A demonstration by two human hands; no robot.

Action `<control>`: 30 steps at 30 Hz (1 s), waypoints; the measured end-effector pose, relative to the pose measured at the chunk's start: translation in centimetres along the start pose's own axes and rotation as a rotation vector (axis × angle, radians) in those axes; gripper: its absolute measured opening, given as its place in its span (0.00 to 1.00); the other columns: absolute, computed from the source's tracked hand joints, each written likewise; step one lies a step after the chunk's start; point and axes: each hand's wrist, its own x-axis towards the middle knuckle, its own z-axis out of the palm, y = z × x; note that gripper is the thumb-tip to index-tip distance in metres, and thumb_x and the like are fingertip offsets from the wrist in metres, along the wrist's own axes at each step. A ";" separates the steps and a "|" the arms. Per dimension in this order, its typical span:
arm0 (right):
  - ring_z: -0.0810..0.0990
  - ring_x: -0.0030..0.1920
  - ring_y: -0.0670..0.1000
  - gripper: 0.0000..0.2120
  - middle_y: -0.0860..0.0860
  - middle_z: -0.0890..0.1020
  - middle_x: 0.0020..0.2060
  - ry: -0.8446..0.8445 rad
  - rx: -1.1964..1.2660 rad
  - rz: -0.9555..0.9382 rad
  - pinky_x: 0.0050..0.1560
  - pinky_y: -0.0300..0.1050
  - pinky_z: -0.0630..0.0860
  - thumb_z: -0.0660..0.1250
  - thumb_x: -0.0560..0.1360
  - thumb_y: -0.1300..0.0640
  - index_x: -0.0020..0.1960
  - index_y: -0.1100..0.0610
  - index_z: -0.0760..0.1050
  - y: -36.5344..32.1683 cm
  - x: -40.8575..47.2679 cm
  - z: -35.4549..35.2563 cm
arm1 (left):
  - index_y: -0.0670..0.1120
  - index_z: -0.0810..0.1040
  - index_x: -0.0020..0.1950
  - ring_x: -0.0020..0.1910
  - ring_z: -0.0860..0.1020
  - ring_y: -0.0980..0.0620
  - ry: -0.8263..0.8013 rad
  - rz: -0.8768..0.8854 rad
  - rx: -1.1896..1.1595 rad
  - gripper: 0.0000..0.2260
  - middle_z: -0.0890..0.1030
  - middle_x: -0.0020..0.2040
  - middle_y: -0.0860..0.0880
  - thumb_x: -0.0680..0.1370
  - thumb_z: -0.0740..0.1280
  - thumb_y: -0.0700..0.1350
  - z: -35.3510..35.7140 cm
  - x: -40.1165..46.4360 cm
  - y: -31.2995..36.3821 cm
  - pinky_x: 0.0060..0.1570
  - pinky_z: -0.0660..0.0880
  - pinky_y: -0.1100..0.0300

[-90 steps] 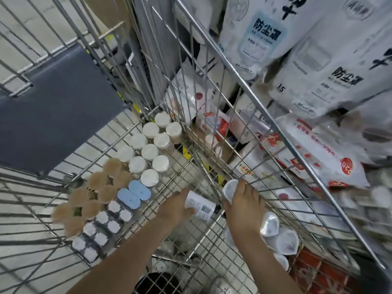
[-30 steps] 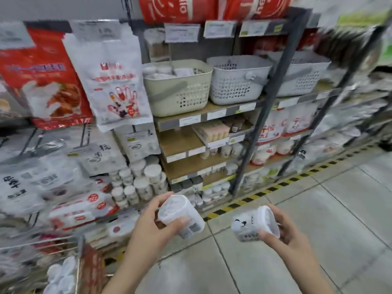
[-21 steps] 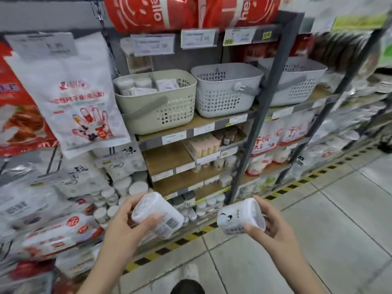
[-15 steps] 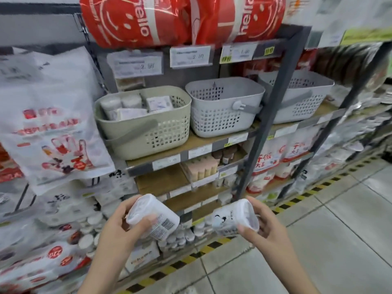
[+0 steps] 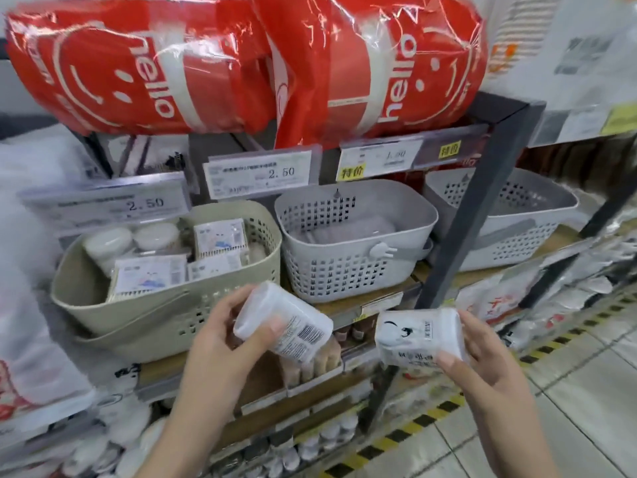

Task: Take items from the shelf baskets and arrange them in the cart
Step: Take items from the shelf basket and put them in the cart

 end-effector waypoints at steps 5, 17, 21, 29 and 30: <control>0.80 0.56 0.40 0.26 0.40 0.81 0.58 -0.029 0.039 -0.112 0.45 0.33 0.79 0.75 0.63 0.50 0.60 0.40 0.76 -1.3 6.1 1.0 | 0.56 0.76 0.58 0.49 0.80 0.57 0.116 0.059 -0.041 0.20 0.80 0.55 0.52 0.66 0.71 0.50 2.7 3.3 2.0 0.41 0.78 0.65; 0.77 0.59 0.37 0.28 0.32 0.77 0.58 -0.099 -0.067 -0.375 0.51 0.29 0.75 0.71 0.69 0.52 0.67 0.46 0.68 -2.5 16.9 4.0 | 0.54 0.72 0.58 0.53 0.77 0.60 0.297 0.268 0.295 0.19 0.79 0.52 0.58 0.71 0.74 0.51 8.0 11.5 2.1 0.49 0.73 0.64; 0.72 0.60 0.33 0.25 0.30 0.75 0.58 -0.282 -0.346 -0.414 0.56 0.25 0.69 0.72 0.73 0.55 0.62 0.36 0.66 -2.8 19.8 5.0 | 0.49 0.73 0.64 0.58 0.75 0.51 0.216 0.245 0.709 0.24 0.77 0.58 0.50 0.70 0.74 0.52 8.3 13.3 1.6 0.53 0.73 0.55; 0.68 0.55 0.23 0.23 0.27 0.72 0.56 -0.554 -0.595 -0.382 0.49 0.17 0.63 0.72 0.73 0.55 0.57 0.32 0.68 -3.2 23.7 4.9 | 0.54 0.68 0.72 0.65 0.72 0.51 0.009 0.280 0.994 0.29 0.73 0.68 0.53 0.73 0.69 0.58 8.2 13.4 1.4 0.64 0.68 0.55; 0.67 0.55 0.22 0.24 0.26 0.71 0.56 -0.574 -0.613 -0.375 0.49 0.17 0.63 0.72 0.72 0.55 0.57 0.32 0.67 -3.2 23.8 4.9 | 0.54 0.68 0.72 0.64 0.72 0.52 -0.009 0.282 1.008 0.28 0.73 0.68 0.54 0.73 0.68 0.58 8.2 13.4 1.4 0.63 0.67 0.58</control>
